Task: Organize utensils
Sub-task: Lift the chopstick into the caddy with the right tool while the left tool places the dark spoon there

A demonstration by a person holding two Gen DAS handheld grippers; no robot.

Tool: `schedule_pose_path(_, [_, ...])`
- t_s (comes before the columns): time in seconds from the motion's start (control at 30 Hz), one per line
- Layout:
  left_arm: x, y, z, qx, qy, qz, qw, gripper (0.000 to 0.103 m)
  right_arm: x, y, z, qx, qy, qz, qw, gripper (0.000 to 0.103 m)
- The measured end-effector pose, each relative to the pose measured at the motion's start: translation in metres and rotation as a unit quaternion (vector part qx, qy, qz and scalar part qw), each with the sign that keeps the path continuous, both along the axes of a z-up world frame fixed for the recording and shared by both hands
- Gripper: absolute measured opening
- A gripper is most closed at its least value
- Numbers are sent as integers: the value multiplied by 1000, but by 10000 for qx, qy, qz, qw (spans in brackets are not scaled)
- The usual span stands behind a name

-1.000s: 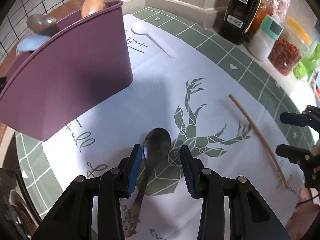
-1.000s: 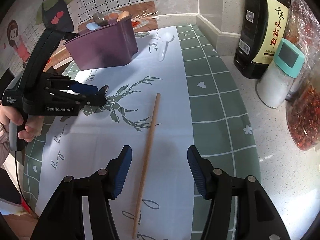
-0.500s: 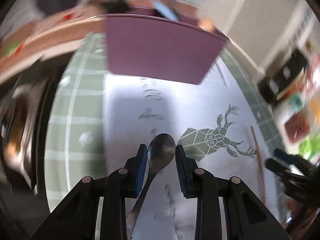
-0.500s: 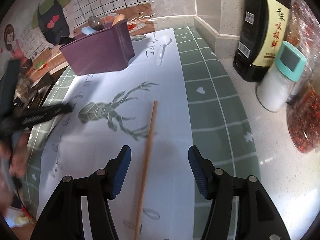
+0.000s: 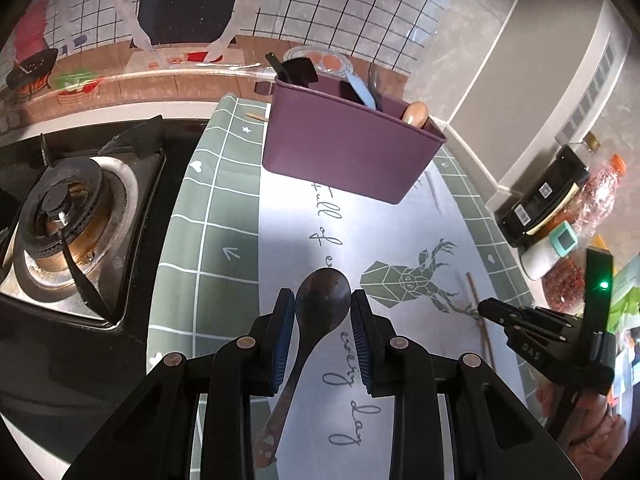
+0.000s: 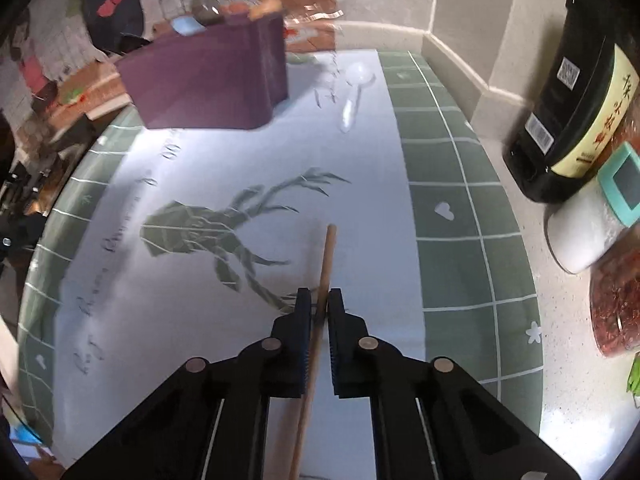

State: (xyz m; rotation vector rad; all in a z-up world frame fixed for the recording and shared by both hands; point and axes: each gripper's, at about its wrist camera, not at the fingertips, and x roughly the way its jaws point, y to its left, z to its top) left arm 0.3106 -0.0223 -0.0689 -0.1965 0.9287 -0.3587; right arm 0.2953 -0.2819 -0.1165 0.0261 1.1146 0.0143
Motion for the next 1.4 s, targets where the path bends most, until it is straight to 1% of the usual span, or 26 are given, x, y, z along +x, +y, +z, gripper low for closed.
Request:
schedule_pose_path(0.23, [-13, 8, 18, -159, -201, -60, 9997, 30, -19, 23, 47, 221, -571, 268, 9978, 5])
schedule_pose_path(0.3, [-14, 10, 22, -169, -244, -85, 9995, 30, -22, 27, 55, 284, -644, 328, 9970, 5])
schedule_pose_path(0.37, [-14, 15, 24, -212, -224, -50, 9995, 30, -22, 31, 58, 142, -650, 388, 9970, 5])
schedule_pose_path(0.4, [-14, 16, 24, -234, -206, -44, 9995, 30, -21, 30, 55, 43, -626, 353, 9974, 5])
schedule_pose_path(0.43, [-14, 18, 24, -258, -193, -30, 9995, 30, -19, 27, 51, 50, -569, 332, 9978, 7])
schedule_pose_path(0.47, [-14, 19, 24, -278, -191, -20, 9994, 30, -18, 23, 45, 118, -503, 323, 9981, 8])
schedule_pose_path(0.53, [-15, 20, 24, -291, -188, -30, 9994, 30, -11, 13, 27, 308, -296, 222, 9988, 17])
schedule_pose_path(0.6, [-16, 20, 25, -285, -210, -45, 9994, 30, -5, 5, 12, 449, -119, 98, 9989, 18])
schedule_pose_path(0.63, [-16, 20, 26, -286, -213, -50, 9994, 30, -1, 3, 5, 476, -82, 63, 9988, 20])
schedule_pose_path(0.73, [-17, 22, 28, -290, -205, -42, 9994, 30, 7, 3, -8, 181, -44, -39, 9998, 22])
schedule_pose_path(0.77, [-18, 23, 29, -299, -204, -30, 9993, 30, 9, 3, -11, 164, -29, -45, 9999, 22])
schedule_pose_path(0.83, [-18, 25, 31, -315, -220, -7, 9993, 30, 10, 5, -10, 51, -38, -10, 10000, 5])
schedule_pose_path(0.87, [-18, 26, 32, -321, -243, -8, 9992, 30, 10, 7, -9, -5, 4, 42, 10000, 6])
schedule_pose_path(0.93, [-19, 27, 36, -342, -301, -20, 9990, 30, 5, 9, 0, 98, -92, 80, 9999, 5])
schedule_pose_path(1.0, [-21, 28, 41, -381, -367, -43, 9986, 30, -5, 13, 18, 287, -286, 193, 9990, 5])
schedule_pose_path(1.2, [-28, 29, 56, -481, -552, -109, 9973, 29, -29, 26, 63, 602, -781, 361, 9945, 5])
schedule_pose_path(1.4, [-29, 28, 66, -484, -678, -114, 9965, 29, -33, 38, 90, 711, -1109, 449, 9903, 5])
